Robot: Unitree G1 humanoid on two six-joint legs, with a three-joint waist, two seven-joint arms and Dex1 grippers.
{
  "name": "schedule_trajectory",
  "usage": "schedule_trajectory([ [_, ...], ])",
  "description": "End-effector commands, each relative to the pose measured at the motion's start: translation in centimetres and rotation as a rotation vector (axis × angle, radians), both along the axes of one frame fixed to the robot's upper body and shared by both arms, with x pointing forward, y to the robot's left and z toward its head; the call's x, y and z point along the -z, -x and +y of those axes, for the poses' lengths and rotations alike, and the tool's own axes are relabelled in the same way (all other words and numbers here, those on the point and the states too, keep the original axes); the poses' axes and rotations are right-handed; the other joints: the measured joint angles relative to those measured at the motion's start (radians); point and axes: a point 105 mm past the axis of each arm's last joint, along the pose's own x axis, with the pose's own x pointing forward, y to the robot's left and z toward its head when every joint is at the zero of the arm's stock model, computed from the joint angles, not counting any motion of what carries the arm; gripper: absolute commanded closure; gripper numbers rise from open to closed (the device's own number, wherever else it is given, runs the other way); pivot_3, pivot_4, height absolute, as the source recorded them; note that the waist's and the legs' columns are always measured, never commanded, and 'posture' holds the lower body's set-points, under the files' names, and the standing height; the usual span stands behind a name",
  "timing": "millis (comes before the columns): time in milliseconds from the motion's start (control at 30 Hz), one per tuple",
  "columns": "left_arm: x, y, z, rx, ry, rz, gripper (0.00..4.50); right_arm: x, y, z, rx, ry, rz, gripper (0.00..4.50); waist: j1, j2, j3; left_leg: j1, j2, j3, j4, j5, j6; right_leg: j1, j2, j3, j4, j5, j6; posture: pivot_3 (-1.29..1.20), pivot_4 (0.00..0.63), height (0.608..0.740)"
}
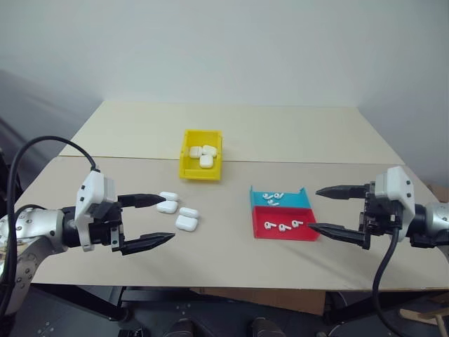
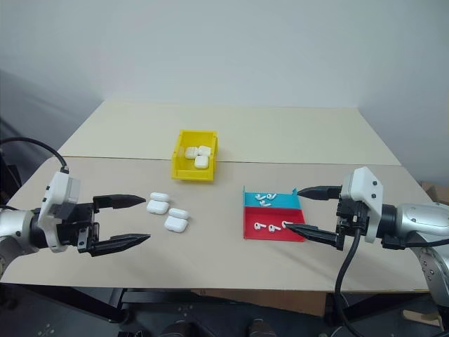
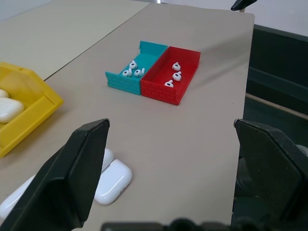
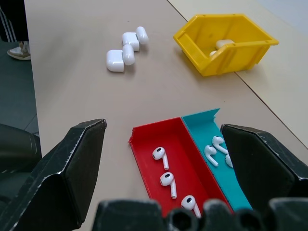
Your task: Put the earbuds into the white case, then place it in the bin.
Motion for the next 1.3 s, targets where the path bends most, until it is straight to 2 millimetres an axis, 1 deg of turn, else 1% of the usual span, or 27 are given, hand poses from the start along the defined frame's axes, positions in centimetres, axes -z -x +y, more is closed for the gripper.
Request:
schedule_trajectory([
  [33, -1.2, 0.2, -0.2, 0.014, -0.003, -0.04, 0.0, -1.0, 0.4, 0.1, -0.01, -0.004, -0.044, 0.05, 0.0, 0.0, 0.0, 0.0, 0.0, 0.0, 0.0, 0.0, 0.0, 0.0, 0.0, 0.0, 0.0, 0.0, 0.0, 0.0, 0.15, 0.74],
  [400, -1.1, -1.0, -0.3, -0.062, -0.046, -0.09, 0.0, -1.2, 0.5, 0.6, -0.003, -0.033, -0.06, 0.05, 0.001, 0.0, 0.0, 0.0, 0.0, 0.001, 0.0, 0.0, 0.0, 0.0, 0.0, 0.0, 0.0, 0.0, 0.0, 0.0, 0.15, 0.74],
  [500, -1.0, -2.4, 0.3, -0.143, -0.107, -0.143, 0.0, -1.3, 0.2, 1.2, 0.005, -0.022, -0.069, 0.05, 0.002, 0.0, 0.0, 0.0, 0.0, 0.001, 0.0, 0.0, 0.0, 0.0, 0.0, 0.0, 0.0, 0.0, 0.0, 0.0, 0.15, 0.74],
  [567, -0.7, -3.1, 0.9, -0.199, -0.151, -0.148, 0.0, -1.5, 0.2, 1.5, 0.007, -0.018, -0.072, 0.05, 0.001, 0.0, 0.0, 0.0, 0.0, 0.001, 0.0, 0.0, 0.0, 0.0, 0.0, 0.0, 0.0, 0.0, 0.0, 0.0, 0.15, 0.74],
  [633, -0.3, -3.6, 1.5, -0.24, -0.186, -0.111, 0.0, -1.7, 0.4, 1.7, 0.008, -0.03, -0.072, 0.05, 0.001, 0.0, 0.0, 0.0, 0.0, 0.001, 0.0, 0.0, 0.001, 0.0, 0.001, 0.001, 0.0, 0.0, 0.0, 0.0, 0.15, 0.74],
  [733, 0.7, -4.9, 2.6, -0.37, -0.298, 0.048, 0.0, -1.8, 0.5, 2.1, 0.016, -0.046, -0.076, 0.05, 0.003, 0.0, 0.0, -0.001, 0.001, 0.001, 0.0, 0.001, 0.001, -0.001, 0.001, 0.0, 0.0, 0.0, 0.0, 0.0, 0.15, 0.74],
  [800, 1.1, -5.8, 2.9, -0.447, -0.361, 0.069, 0.0, -1.8, 0.5, 2.3, 0.035, -0.054, -0.077, 0.05, 0.006, 0.0, 0.0, -0.001, 0.0, 0.001, 0.0, 0.001, 0.001, -0.001, 0.001, 0.0, 0.0, 0.0, 0.0, 0.0, 0.15, 0.74],
  [900, 0.8, -7.0, 2.5, -0.509, -0.309, 0.108, 0.0, -1.7, 0.4, 2.6, 0.053, -0.063, -0.08, 0.05, 0.006, 0.0, 0.0, -0.001, 0.0, 0.001, 0.0, 0.0, 0.0, 0.0, 0.0, 0.0, 0.0, 0.0, 0.001, 0.0, 0.15, 0.74],
  [1000, 0.9, -8.4, 2.9, -0.641, -0.365, 0.086, 0.0, -1.8, 0.5, 2.8, 0.064, -0.084, -0.082, 0.05, 0.005, 0.0, 0.0, -0.001, 0.0, 0.001, 0.0, 0.002, 0.004, 0.0, 0.001, 0.0, 0.0, 0.0, 0.001, 0.0, 0.15, 0.74],
  [1067, 0.8, -9.0, 3.1, -0.68, -0.367, 0.118, 0.0, -1.8, 0.5, 2.9, 0.078, -0.111, -0.077, 0.05, 0.005, -0.001, 0.0, -0.001, 0.0, 0.0, 0.0, 0.002, 0.004, -0.001, 0.001, 0.0, 0.0, 0.0, 0.001, 0.0, 0.15, 0.74],
  [1133, 1.1, -10.1, 3.7, -0.776, -0.354, 0.228, 0.0, -1.7, 0.7, 3.1, 0.084, -0.118, -0.076, 0.05, 0.003, -0.001, 0.0, -0.001, 0.0, 0.0, 0.0, 0.002, 0.004, -0.001, 0.002, 0.0, 0.0, 0.0, 0.001, 0.0, 0.15, 0.74],
  [1200, 1.5, -10.8, 3.8, -0.838, -0.353, 0.338, 0.0, -1.5, 0.8, 3.3, 0.086, -0.12, -0.075, 0.05, 0.007, -0.001, 0.0, -0.001, 0.0, -0.001, 0.001, 0.002, 0.004, 0.0, 0.002, 0.0, 0.001, 0.0, 0.002, 0.0, 0.15, 0.74],
  [1300, 1.9, -11.6, 2.9, -0.855, -0.354, 0.463, 0.0, -1.5, 0.7, 3.5, 0.096, -0.135, -0.079, 0.05, 0.005, -0.001, 0.0, -0.001, -0.001, -0.002, 0.002, 0.003, 0.004, 0.001, 0.002, 0.001, 0.001, 0.0, 0.002, 0.0, 0.15, 0.74],
])
